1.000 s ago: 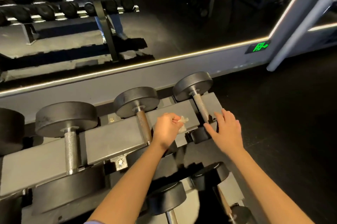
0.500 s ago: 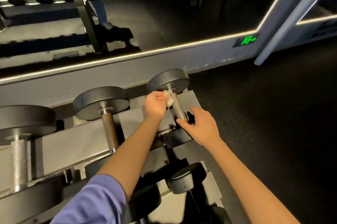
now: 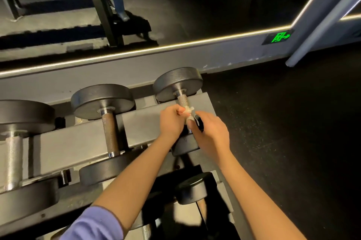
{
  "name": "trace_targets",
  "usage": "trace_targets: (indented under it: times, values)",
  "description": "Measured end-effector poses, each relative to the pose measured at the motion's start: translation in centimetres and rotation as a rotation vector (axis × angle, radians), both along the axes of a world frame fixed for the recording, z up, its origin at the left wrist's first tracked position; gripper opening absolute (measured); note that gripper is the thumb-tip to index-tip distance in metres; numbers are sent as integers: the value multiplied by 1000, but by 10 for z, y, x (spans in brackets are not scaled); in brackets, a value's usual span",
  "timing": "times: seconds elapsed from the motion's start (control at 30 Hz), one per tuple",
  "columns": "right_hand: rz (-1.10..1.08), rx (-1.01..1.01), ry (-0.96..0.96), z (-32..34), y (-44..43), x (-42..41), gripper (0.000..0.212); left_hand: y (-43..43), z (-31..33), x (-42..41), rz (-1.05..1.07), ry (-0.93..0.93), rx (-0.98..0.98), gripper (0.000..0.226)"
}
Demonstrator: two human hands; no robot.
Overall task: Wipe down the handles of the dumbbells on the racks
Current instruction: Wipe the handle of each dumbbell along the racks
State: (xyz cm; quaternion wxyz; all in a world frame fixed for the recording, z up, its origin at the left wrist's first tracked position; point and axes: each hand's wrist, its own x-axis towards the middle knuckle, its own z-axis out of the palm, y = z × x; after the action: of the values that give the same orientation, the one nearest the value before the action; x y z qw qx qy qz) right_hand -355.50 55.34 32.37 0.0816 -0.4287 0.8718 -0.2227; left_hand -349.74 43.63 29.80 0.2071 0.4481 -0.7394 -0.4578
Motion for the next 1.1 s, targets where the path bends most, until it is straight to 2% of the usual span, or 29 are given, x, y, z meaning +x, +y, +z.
trace_targets:
  times: [0.17,0.37,0.5,0.63,0.77,0.87,0.97,1.1]
  values:
    - [-58,75,-39,7,-1,1,41,-15,7,-10,144,55,127,9]
    - [-102,55,0,6,1,6,41,-5,-6,1,82,30,213,8]
    - [-123,92,-23,9,0,7,44,0,-17,15,-34,49,266,28]
    - [-131,93,-38,10,-1,8,43,-9,-14,7,57,155,362,22]
    - [-117,77,-46,9,-1,7,41,-32,-1,-6,117,185,265,10]
    - [-117,65,-63,8,0,6,39,-34,-3,-9,94,141,258,15]
    - [-113,49,-65,8,1,4,35,-23,-13,-2,-22,111,308,20]
    - [-105,42,-58,4,1,1,34,-6,-16,8,-114,30,210,32]
